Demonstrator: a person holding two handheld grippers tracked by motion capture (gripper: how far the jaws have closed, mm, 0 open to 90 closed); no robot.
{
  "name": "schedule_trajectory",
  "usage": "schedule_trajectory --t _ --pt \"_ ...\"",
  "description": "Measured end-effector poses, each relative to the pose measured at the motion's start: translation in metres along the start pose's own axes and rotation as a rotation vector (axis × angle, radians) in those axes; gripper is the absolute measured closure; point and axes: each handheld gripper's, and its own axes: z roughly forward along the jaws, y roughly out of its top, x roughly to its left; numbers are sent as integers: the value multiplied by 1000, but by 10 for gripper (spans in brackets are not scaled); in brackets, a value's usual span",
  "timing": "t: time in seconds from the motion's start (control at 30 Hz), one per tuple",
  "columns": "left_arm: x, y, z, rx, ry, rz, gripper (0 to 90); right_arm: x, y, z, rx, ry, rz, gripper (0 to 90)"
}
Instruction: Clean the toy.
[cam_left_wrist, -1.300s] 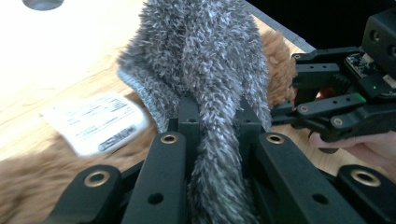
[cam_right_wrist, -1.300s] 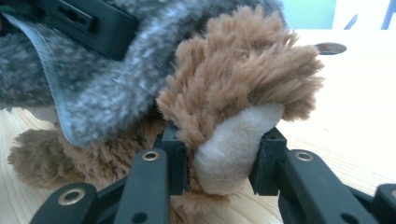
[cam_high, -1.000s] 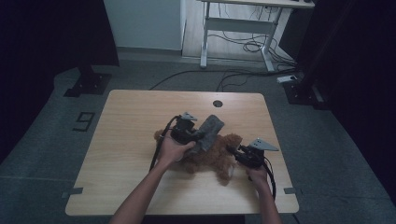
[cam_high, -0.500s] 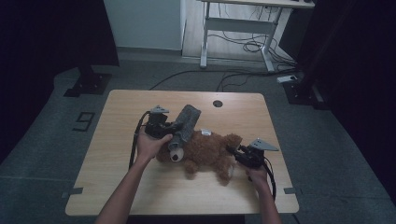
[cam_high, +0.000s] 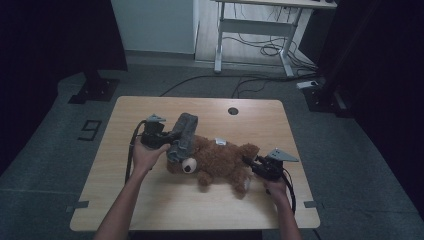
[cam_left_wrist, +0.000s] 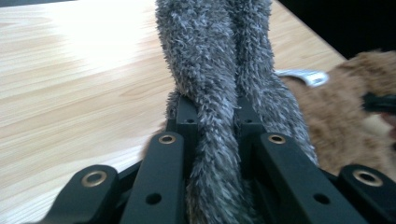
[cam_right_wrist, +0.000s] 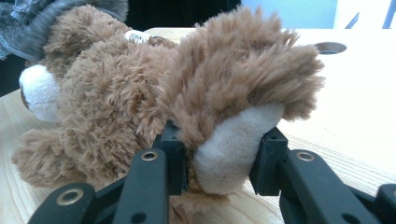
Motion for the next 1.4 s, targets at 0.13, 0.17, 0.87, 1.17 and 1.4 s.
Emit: schedule_trajectory --t 0.13,0.17,0.87,1.17,1.4 --pt "7 -7 -2 14 5 -6 772 0 0 0 0 -1 2 643" --pt "6 -7 -1 9 5 -7 772 0 0 0 1 0 1 643" --pt "-14 -14 38 60 -110 -11 783 1 0 0 3 7 5 637" --pt "-24 -32 28 34 -121 37 790 4 9 -13 5 42 78 438" --pt "-35 -44 21 19 -110 86 791 12 33 -28 -3 48 99 294"
